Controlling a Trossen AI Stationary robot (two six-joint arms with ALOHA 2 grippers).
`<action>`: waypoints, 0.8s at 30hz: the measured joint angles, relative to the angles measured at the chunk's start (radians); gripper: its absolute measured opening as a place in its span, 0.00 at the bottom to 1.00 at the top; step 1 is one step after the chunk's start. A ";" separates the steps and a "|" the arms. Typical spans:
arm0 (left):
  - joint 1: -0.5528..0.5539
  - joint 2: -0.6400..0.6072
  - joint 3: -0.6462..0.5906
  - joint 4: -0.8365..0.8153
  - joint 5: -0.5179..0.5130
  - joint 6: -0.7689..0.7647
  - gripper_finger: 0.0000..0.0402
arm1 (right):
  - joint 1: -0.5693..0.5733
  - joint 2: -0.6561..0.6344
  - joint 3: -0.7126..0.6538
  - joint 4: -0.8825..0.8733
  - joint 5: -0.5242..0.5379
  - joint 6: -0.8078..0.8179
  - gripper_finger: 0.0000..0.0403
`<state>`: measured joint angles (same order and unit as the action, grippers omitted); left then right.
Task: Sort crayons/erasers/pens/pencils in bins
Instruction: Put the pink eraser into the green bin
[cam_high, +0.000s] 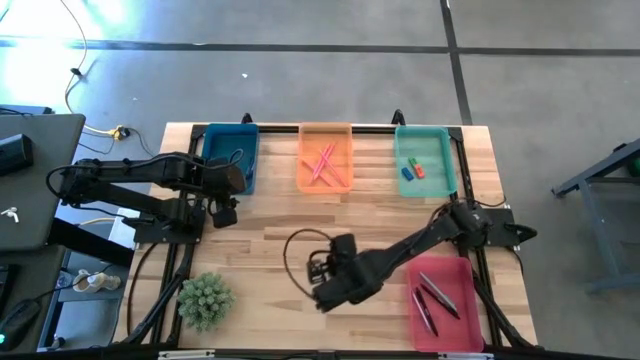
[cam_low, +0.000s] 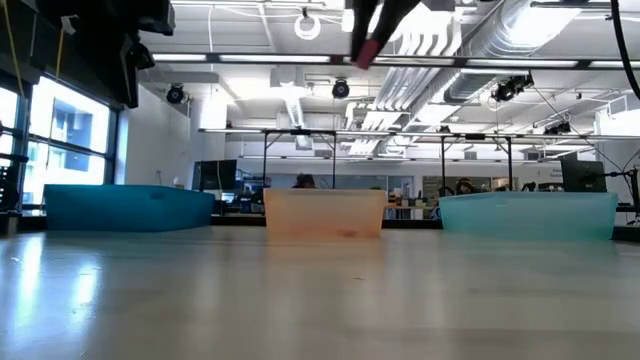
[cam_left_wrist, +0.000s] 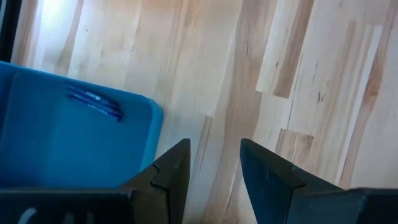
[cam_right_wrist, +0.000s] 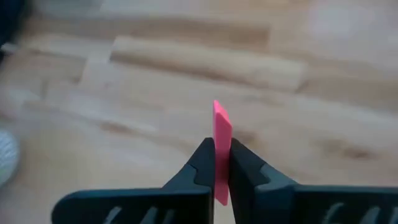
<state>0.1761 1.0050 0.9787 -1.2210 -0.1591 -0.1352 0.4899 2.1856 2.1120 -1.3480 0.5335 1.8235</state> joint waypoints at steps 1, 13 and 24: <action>0.000 0.000 0.000 0.003 0.001 0.000 0.32 | -0.003 -0.011 0.000 -0.037 0.010 -0.004 0.01; 0.000 0.000 0.000 0.016 0.001 -0.018 0.32 | -0.084 -0.159 -0.029 -0.223 0.160 -0.328 0.01; 0.000 0.000 0.000 0.018 -0.002 -0.019 0.32 | -0.214 -0.388 -0.345 -0.223 0.189 -0.516 0.01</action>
<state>0.1764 1.0050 0.9787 -1.2028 -0.1610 -0.1539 0.2756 1.7972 1.7667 -1.5712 0.7230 1.3072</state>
